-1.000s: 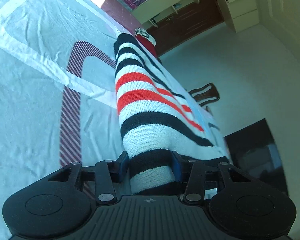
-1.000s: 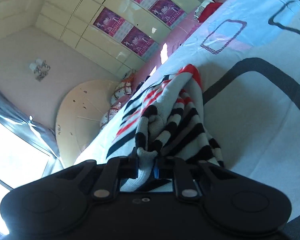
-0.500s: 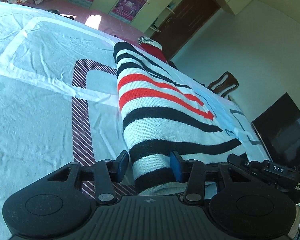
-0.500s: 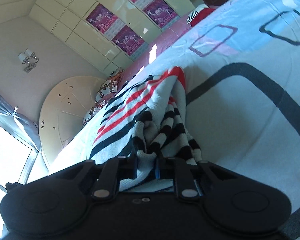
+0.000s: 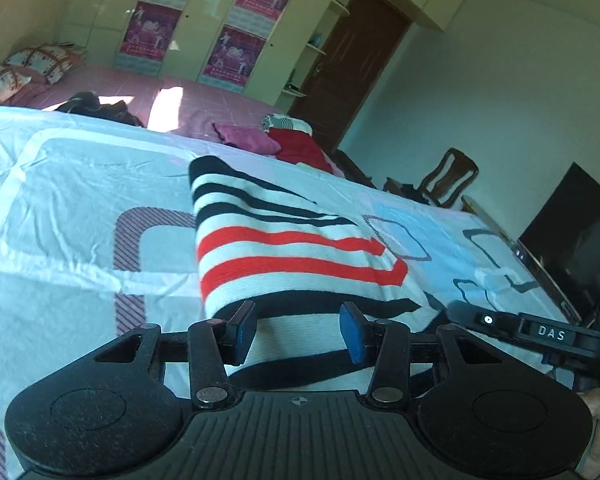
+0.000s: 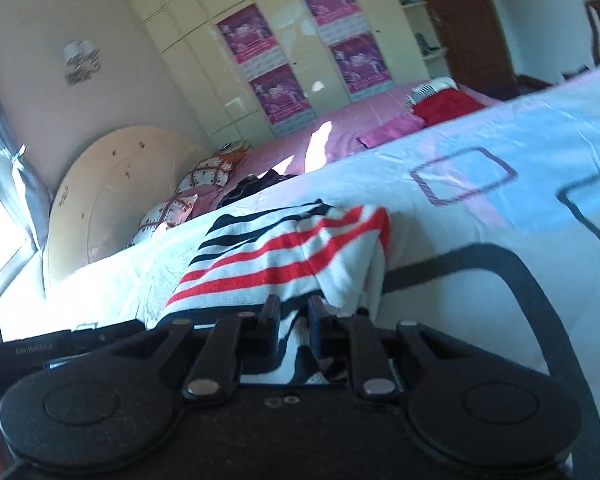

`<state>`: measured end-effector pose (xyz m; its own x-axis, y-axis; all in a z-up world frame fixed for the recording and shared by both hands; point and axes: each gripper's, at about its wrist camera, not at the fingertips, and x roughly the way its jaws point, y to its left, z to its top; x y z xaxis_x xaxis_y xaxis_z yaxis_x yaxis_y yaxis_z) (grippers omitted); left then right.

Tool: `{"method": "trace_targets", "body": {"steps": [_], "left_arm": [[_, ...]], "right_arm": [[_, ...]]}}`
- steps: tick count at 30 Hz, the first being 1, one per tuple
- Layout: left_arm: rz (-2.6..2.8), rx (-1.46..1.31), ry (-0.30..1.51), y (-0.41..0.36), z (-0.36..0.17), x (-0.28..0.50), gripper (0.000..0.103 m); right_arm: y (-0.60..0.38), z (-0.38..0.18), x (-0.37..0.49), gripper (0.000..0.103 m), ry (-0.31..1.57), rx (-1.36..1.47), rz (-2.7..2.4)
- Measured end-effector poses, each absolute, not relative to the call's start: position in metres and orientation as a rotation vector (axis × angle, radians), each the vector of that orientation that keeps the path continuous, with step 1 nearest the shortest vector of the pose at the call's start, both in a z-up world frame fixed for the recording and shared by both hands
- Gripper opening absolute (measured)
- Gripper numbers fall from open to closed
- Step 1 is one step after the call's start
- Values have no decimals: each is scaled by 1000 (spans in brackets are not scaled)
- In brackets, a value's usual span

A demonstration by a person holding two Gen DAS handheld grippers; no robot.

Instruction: Fold small clothes

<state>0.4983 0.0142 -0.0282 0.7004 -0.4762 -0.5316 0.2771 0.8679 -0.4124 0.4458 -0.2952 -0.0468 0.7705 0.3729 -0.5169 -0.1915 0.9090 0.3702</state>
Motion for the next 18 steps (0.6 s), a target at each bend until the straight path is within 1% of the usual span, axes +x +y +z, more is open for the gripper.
{"method": "trace_targets", "body": {"steps": [2, 4, 5, 8, 9, 10, 13, 15, 18], "left_arm": [[-426, -242, 660, -2, -31, 504, 45], [-409, -162, 658, -12, -35, 507, 45], [-412, -142, 660, -14, -35, 507, 45], [-422, -109, 668, -11, -24, 502, 45], [-418, -116, 663, -7, -19, 499, 45], [-415, -128, 648, -3, -14, 496, 45], [-403, -149, 629, -1, -10, 494, 45], [-407, -151, 642, -5, -15, 496, 45], [-398, -116, 652, -12, -25, 494, 45]], "right_arm": [[-279, -52, 456, 16, 603, 182, 324], [-272, -64, 464, 13, 628, 74, 304], [-274, -71, 464, 13, 650, 48, 297], [-279, -59, 455, 13, 662, 31, 315], [-281, -51, 448, 16, 641, 22, 298], [-286, -41, 442, 25, 603, 34, 281], [-292, -23, 440, 23, 554, 108, 317], [-282, -28, 445, 19, 588, 80, 366], [-275, -53, 446, 11, 697, 12, 364]]}}
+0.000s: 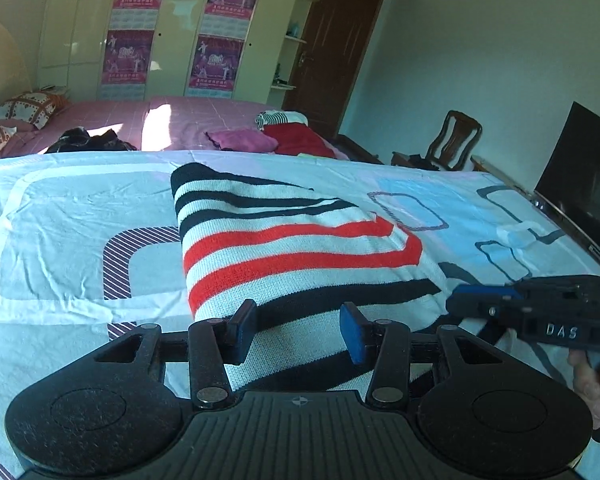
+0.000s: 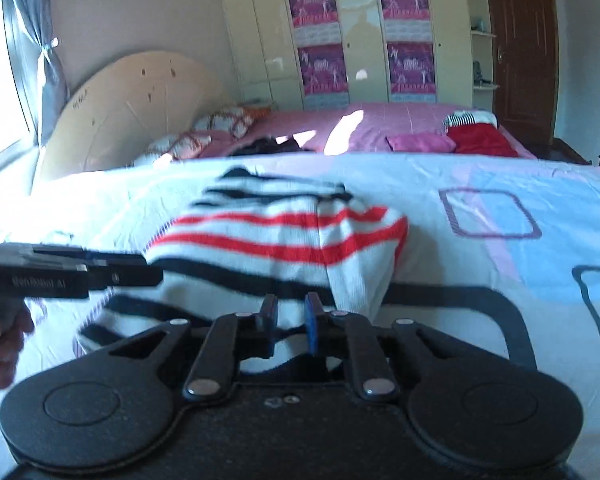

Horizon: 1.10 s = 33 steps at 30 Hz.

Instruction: Fold small clothes

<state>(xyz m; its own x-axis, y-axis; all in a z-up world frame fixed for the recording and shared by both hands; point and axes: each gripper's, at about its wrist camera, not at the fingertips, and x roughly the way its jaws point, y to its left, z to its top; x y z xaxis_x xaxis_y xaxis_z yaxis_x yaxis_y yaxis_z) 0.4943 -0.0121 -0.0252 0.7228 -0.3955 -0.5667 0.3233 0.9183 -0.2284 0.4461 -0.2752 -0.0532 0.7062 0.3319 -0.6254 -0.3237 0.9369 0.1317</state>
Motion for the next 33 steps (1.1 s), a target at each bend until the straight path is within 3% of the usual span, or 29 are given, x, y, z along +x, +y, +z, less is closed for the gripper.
{"method": "trace_targets", "body": {"steps": [3, 6, 10, 12, 15, 21, 26, 27, 29, 30, 33], "left_arm": [[-385, -97, 651, -10, -31, 491, 45], [-384, -90, 648, -9, -27, 491, 45], [-346, -84, 632, -8, -20, 495, 45], [-325, -65, 656, -9, -25, 500, 45], [-284, -37, 673, -12, -30, 504, 65], [-266, -28, 665, -12, -28, 500, 66], [-261, -38, 669, -11, -29, 500, 70], [-261, -29, 669, -10, -29, 500, 71], [-258, -20, 666, -8, -27, 500, 76], [-257, -16, 666, -7, -27, 500, 77], [-274, -29, 666, 3, -29, 502, 81]], "right_arm": [[-284, -69, 428, 3, 742, 28, 384], [-284, -65, 424, 2, 720, 39, 385], [-287, -43, 440, 23, 618, 97, 357], [-283, -47, 457, 23, 620, 67, 351], [-274, -69, 477, 20, 689, -29, 332], [-272, -47, 455, 26, 598, -67, 342], [-271, -61, 456, 27, 655, -102, 343], [-274, -57, 457, 29, 652, -76, 338], [-286, -50, 458, 66, 625, 8, 317], [-296, -49, 460, 71, 626, 66, 318], [-329, -59, 475, 67, 700, 277, 336]]}}
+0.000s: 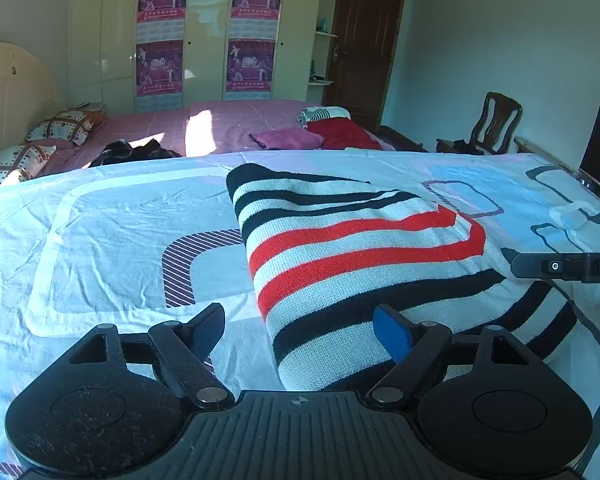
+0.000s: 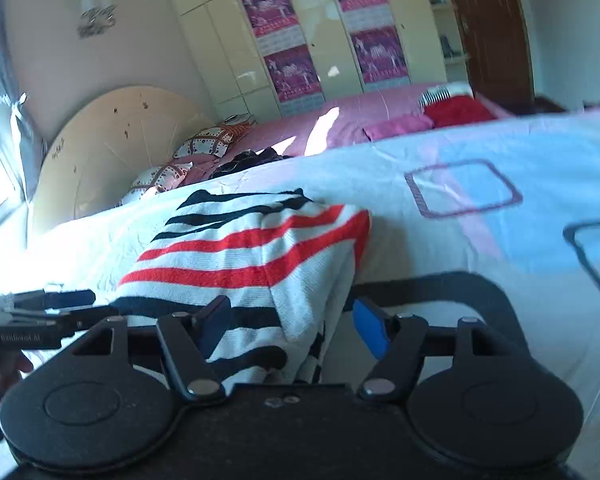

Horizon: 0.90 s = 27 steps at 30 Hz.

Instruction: Fold small clothes

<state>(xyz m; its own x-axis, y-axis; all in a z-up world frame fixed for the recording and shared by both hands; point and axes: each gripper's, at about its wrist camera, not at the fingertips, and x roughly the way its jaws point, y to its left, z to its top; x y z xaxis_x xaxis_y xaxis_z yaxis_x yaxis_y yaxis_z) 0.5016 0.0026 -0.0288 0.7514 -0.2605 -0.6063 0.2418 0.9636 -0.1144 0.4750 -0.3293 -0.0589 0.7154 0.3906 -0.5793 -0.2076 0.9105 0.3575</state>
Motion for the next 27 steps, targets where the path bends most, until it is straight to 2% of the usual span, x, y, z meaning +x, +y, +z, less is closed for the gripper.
{"method": "trace_targets", "body": {"steps": [5, 10, 13, 19, 21, 27], "left_arm": [[-408, -350, 743, 39, -45, 519, 81], [-530, -676, 852, 60, -79, 541, 81], [-574, -720, 890, 56, -94, 547, 81], [-604, -756, 896, 50, -100, 555, 81], [-607, -746, 897, 45, -100, 556, 81], [-603, -739, 880, 34, -101, 565, 80]], "right_arm": [[-369, -87, 500, 65, 821, 580, 412], [-382, -108, 514, 70, 897, 737, 492], [-379, -116, 522, 66, 923, 755, 538], [-376, -117, 540, 65, 968, 766, 595], [-372, -117, 549, 59, 988, 752, 609], [-358, -115, 565, 55, 978, 677, 669]]}}
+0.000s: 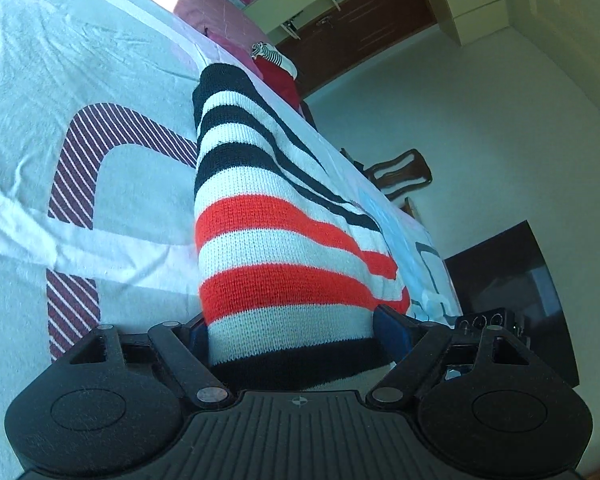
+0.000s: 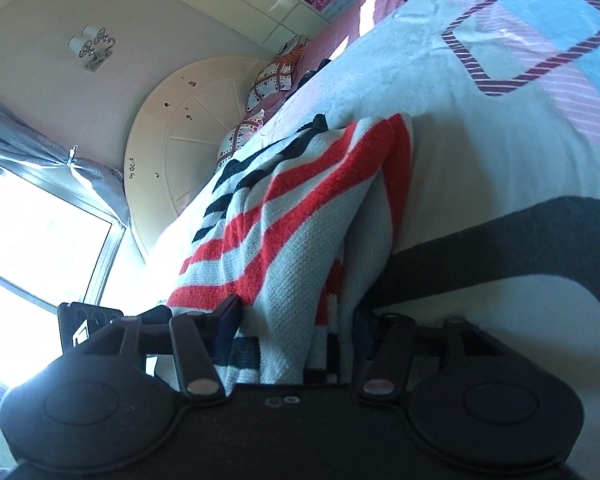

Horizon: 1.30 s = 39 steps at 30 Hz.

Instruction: Fold small clothes

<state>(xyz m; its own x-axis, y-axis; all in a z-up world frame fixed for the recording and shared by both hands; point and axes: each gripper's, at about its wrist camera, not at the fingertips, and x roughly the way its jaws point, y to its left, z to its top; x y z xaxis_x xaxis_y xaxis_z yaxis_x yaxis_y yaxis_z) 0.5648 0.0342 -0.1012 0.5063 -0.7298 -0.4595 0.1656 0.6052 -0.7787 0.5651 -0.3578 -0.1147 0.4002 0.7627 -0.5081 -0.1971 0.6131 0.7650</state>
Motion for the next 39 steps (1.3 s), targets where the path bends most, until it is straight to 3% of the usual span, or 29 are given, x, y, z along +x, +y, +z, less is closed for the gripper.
{"method": "trace_targets", "body": {"steps": [10, 17, 27, 39], "left_arm": [[-576, -694, 788, 32, -81, 561, 46], [-615, -691, 712, 67, -49, 542, 46], [-515, -726, 636, 201, -28, 489, 46], [-274, -860, 672, 360, -105, 428, 46]], "right_arm": [[-352, -93, 539, 37, 909, 589, 599], [-324, -58, 524, 36, 860, 567, 623], [-204, -37, 526, 36, 851, 526, 743], [-25, -92, 531, 36, 1011, 515, 890]]}}
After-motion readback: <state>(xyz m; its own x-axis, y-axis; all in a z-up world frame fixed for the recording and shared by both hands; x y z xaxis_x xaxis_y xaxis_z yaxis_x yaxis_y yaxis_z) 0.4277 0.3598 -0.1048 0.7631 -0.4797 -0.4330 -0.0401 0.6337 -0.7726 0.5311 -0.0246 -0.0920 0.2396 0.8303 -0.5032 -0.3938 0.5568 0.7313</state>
